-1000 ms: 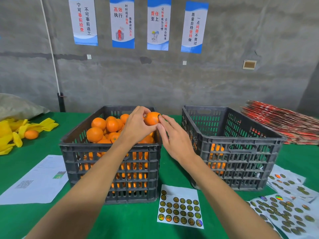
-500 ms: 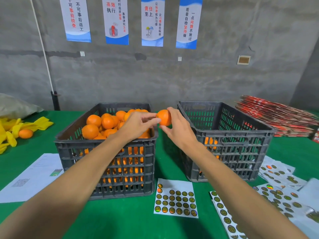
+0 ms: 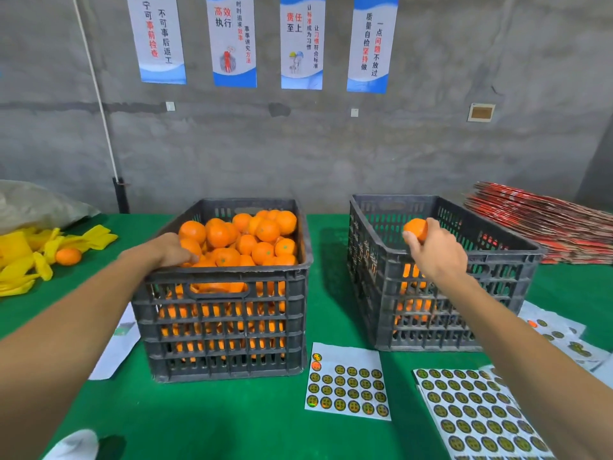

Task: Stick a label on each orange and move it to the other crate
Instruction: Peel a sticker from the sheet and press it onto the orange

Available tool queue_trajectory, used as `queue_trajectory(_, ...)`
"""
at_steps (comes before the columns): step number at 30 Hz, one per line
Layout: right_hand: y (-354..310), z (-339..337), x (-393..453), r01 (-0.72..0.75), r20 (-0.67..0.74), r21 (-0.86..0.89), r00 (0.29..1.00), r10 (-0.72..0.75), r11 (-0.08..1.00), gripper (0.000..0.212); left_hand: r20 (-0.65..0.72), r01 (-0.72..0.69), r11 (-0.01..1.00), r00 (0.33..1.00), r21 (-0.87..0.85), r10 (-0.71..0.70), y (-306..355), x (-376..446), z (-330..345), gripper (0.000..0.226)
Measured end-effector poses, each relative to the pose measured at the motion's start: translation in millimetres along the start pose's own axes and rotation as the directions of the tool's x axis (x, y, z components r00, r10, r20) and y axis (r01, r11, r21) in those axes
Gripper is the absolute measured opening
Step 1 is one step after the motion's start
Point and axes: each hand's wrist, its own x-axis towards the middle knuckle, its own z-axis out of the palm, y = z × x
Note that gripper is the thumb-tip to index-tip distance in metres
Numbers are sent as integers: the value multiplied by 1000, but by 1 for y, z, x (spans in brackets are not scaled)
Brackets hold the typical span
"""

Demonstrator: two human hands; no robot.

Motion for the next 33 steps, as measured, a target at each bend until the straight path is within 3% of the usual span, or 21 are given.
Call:
queue_trajectory(2, -3, -1, 3, -19, 35, -12, 999, 19, 1000, 51, 25, 19, 998, 999, 53, -20, 1, -1, 0, 43)
queue_trajectory(6, -2, 1, 4, -14, 35, -9, 999, 15, 1000, 39, -41, 15, 981, 999, 194, -7, 10, -4, 2, 78)
queue_trajectory(11, -3, 8, 0, -12, 11, -20, 1000, 12, 1000, 33, 125, -69, 979, 991, 194, 45, 13, -1, 6, 78)
queue_trajectory(14, -1, 12, -3, 17, -32, -24, 999, -18, 1000, 35, 15, 9, 989, 1000, 149, -11, 15, -2, 7, 88)
queue_trajectory(17, -3, 15, -9, 57, -87, -46, 994, -61, 997, 35, -55, 79, 969, 996, 233, -68, 19, -1, 6, 98)
queue_trajectory(20, -7, 21, -21, 218, -206, -153, 947, -247, 964, 24, -78, 99, 945, 994, 313, -78, 25, -6, 6, 96)
queue_trajectory(23, -25, 29, -38, 491, -238, -237, 807, -540, 838, 21, -232, 106, 949, 972, 296, -37, 32, -17, 7, 79)
queue_trajectory(25, -42, 40, -54, 642, -116, -216, 731, -672, 735, 26, -337, 109, 990, 939, 88, -73, 46, -24, 7, 73)
queue_trajectory(28, -61, 69, -88, 712, 185, -47, 695, -695, 700, 27, -392, 4, 978, 916, -210, -88, 85, -44, 4, 97)
queue_trajectory(31, -67, 101, -116, 514, 495, 104, 716, -492, 852, 19, -402, -183, 912, 916, -367, 22, 127, -66, 14, 99)
queue_trajectory(33, -67, 118, -131, 392, 602, 166, 686, -408, 905, 22, -394, -296, 854, 911, -427, 118, 152, -78, 30, 87)
